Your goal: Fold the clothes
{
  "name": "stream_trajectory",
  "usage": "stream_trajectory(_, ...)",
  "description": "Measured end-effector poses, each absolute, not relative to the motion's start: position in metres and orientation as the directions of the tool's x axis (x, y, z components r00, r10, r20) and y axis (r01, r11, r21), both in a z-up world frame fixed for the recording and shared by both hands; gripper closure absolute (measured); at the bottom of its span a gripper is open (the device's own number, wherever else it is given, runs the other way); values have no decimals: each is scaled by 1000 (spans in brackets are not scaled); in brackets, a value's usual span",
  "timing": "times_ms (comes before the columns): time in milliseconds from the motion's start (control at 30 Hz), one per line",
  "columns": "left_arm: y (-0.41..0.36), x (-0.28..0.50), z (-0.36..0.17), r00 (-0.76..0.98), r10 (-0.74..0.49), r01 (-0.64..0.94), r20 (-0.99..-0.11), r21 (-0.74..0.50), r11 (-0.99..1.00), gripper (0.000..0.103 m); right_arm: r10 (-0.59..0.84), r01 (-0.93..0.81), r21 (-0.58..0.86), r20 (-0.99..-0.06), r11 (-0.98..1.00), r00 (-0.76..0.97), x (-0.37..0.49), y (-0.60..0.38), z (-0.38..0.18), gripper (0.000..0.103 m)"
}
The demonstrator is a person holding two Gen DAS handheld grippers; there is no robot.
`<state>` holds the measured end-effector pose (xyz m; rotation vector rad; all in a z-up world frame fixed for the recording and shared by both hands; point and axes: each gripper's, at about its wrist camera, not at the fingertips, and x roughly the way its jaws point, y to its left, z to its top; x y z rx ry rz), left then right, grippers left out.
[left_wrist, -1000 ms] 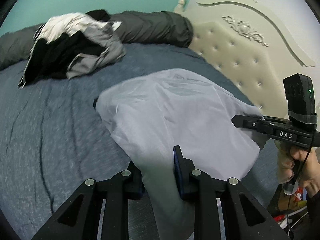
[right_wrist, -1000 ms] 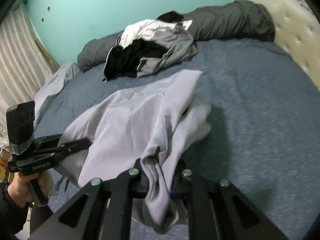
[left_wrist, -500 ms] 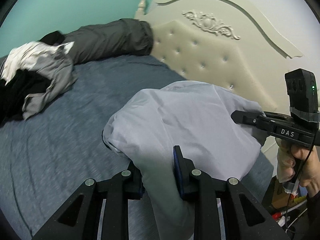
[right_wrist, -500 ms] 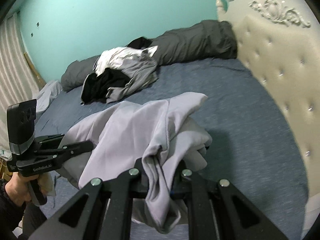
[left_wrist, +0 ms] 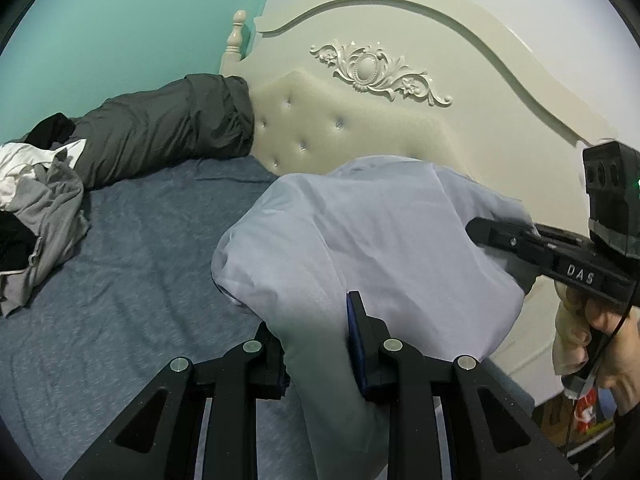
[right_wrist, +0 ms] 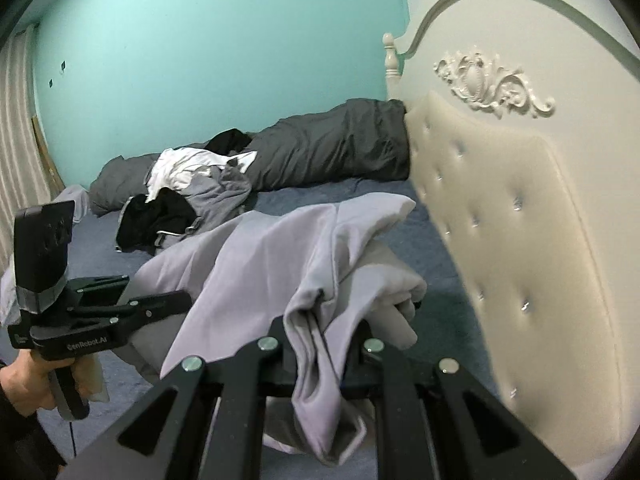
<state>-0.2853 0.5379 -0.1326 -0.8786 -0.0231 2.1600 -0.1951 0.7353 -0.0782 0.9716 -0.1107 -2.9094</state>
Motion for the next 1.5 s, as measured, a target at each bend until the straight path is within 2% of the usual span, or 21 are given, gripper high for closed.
stream_trajectory(67, 558, -290, -138, -449, 682, -663, -577, -296, -688, 77, -77, 35, 82, -599, -996, -797, -197, 750, -93, 93)
stream_trajectory(300, 606, -271, -241, -333, 668, -628, -665, -372, -683, 77, -78, -29, 137, -712, -990, -698, -182, 798, -192, 92)
stream_trajectory(533, 630, -226, -271, -271, 663, -636, -698, -387, -668, 77, -115, -92, 223, -762, -971, -637, -140, 832, -236, 92)
stream_trajectory(833, 634, -213, -305, -145, 619, -591, -772, -434, -680, 75, -105, -130, 200, -846, -971, -522, -123, 837, -257, 90)
stream_trajectory(900, 632, -212, -309, -124, 611, -589, -782, -437, -680, 71, -96, -142, 193, -857, -971, -506, -118, 838, -262, 87)
stream_trajectory(967, 629, -211, -312, -110, 603, -590, -790, -437, -679, 67, -81, -151, 178, -863, -972, -499, -112, 840, -263, 77)
stream_trajectory(1100, 614, -206, -293, -147, 593, -607, -792, -401, -686, 62, -21, -164, 127, -849, -978, -528, -98, 847, -245, 74)
stream_trajectory(1200, 600, -204, -279, -186, 606, -602, -774, -398, -693, 60, 19, -184, 116, -798, -976, -603, -88, 851, -217, 74)
stream_trajectory(1333, 582, -201, -263, -253, 625, -586, -739, -397, -706, 55, -39, -148, 188, -733, -971, -679, -91, 844, -194, 74)
stream_trajectory(1500, 602, -215, -259, -299, 604, -622, -739, -329, -710, 55, -95, -87, 204, -737, -975, -669, -115, 819, -205, 74)
